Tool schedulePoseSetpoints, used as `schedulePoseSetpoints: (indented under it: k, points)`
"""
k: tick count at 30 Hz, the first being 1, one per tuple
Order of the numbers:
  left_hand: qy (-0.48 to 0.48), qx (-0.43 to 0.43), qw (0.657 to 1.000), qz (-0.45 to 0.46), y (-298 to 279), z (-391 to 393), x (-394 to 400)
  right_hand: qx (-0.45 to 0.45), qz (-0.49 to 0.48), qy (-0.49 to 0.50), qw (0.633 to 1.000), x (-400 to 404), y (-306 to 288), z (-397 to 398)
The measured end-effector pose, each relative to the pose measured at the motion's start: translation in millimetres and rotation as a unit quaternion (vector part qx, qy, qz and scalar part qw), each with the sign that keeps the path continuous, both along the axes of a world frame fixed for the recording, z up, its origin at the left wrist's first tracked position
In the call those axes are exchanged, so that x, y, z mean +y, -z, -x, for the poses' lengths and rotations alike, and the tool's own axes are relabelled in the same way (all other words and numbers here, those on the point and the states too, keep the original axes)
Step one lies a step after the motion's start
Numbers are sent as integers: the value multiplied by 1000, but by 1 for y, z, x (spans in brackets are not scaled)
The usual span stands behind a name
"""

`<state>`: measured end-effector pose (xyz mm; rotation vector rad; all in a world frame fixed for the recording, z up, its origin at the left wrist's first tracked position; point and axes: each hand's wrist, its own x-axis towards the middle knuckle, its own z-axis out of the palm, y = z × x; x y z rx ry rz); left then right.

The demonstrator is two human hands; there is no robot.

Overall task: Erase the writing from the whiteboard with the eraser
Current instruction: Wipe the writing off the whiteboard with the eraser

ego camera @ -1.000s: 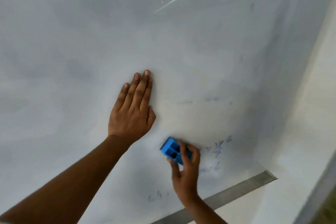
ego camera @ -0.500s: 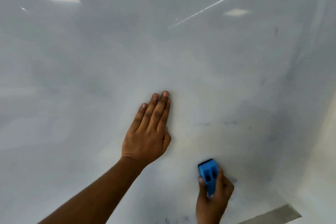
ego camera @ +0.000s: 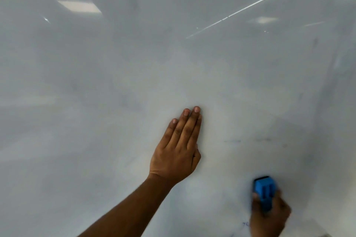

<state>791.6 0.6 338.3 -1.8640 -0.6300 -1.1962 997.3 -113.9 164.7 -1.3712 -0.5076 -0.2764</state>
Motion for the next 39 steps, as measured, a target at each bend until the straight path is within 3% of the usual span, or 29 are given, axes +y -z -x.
schedulePoseSetpoints:
  k: [3, 5, 7, 11, 14, 16, 18, 21, 23, 25, 28, 32, 36, 39]
  points:
    - [8, 8, 1000, 6, -2, 4, 1, -40, 78, -77, 993, 12, 34, 73]
    - [15, 17, 1000, 7, -2, 9, 1, -78, 119, -87, 986, 13, 46, 79]
    - [20, 19, 1000, 5, -2, 12, 3, -87, 105, -57, 989, 11, 44, 42]
    - [18, 4, 1000, -1, 0, 10, 4, 19, 103, 31, 994, 0, 9, -71]
    - [7, 4, 1000, -9, 0, 7, 3, 96, 99, 36, 990, -8, 1, -114]
    - [-1, 2, 1000, -15, 0, 5, 3, 107, 98, 42, 988, -3, 5, -91]
    - [-2, 1, 1000, -19, 2, 4, 3, 34, 89, 27, 995, 5, 23, -24]
    - [6, 0, 1000, -15, 2, 4, 4, -43, 112, -107, 987, 6, 58, 89]
    - [13, 0, 1000, -11, 5, 5, 4, -64, 119, -182, 974, -3, 69, 102]
    - [12, 4, 1000, -16, 4, 7, 5, -39, 100, -168, 980, -10, 62, 58]
    - [3, 2, 1000, -17, 7, 6, 5, 93, 117, -60, 987, -24, 53, -53]
    - [-6, -2, 999, -33, 8, 2, 5, 127, 118, -109, 979, -38, 56, -120]
    - [-8, -4, 999, -35, 8, 1, 5, 64, 119, -60, 989, -20, 80, -26]
    - [10, -2, 1000, -18, 7, 2, 0, 28, 128, -190, 973, -22, 94, 72]
